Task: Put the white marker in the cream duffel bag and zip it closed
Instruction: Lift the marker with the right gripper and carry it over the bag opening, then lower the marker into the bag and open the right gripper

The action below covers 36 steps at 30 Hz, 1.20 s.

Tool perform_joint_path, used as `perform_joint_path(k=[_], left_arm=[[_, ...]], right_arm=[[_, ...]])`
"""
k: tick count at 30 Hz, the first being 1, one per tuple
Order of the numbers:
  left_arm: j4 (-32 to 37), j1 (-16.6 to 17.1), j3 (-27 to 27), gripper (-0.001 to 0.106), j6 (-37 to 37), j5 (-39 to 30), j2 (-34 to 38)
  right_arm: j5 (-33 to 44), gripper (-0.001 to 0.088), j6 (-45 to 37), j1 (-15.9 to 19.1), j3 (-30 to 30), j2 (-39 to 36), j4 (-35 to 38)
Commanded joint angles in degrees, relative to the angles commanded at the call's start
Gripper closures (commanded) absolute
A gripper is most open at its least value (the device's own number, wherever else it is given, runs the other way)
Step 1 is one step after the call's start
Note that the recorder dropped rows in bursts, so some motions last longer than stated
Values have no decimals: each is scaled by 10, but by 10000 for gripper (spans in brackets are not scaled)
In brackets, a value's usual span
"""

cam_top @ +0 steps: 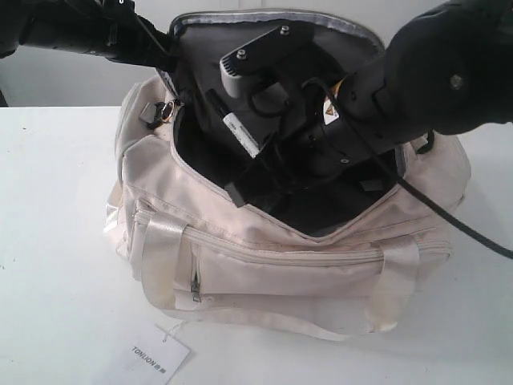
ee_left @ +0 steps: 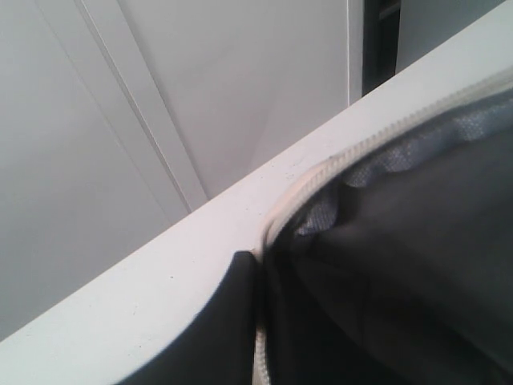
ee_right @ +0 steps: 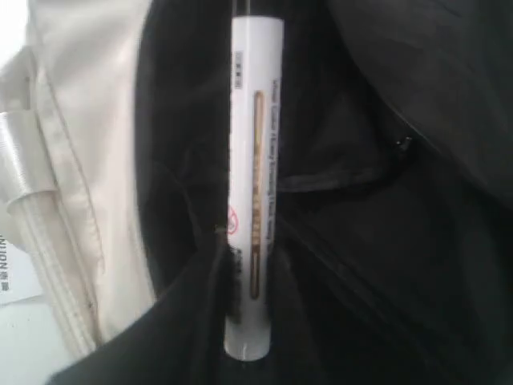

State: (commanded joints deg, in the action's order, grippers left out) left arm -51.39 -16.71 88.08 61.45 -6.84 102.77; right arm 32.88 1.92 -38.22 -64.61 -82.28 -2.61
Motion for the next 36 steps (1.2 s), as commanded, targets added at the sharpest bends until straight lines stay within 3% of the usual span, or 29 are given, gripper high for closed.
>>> perform_joint_path(k=[6,15,21,26,36], left_arm=[[0,0,0,1053,0,0,0],[0,0,0,1053,0,0,0],[0,0,0,1053,0,0,0],[0,0,0,1053,0,0,0],[0,0,0,1053,0,0,0]], right_arm=[[5,868,1,30,0,0,-17],[42,868,5,34,0,0,-131],[69,868,119,34,0,0,-238],[89,868,249,34,0,0,-270],[99,868,278,34,0,-7,-284]])
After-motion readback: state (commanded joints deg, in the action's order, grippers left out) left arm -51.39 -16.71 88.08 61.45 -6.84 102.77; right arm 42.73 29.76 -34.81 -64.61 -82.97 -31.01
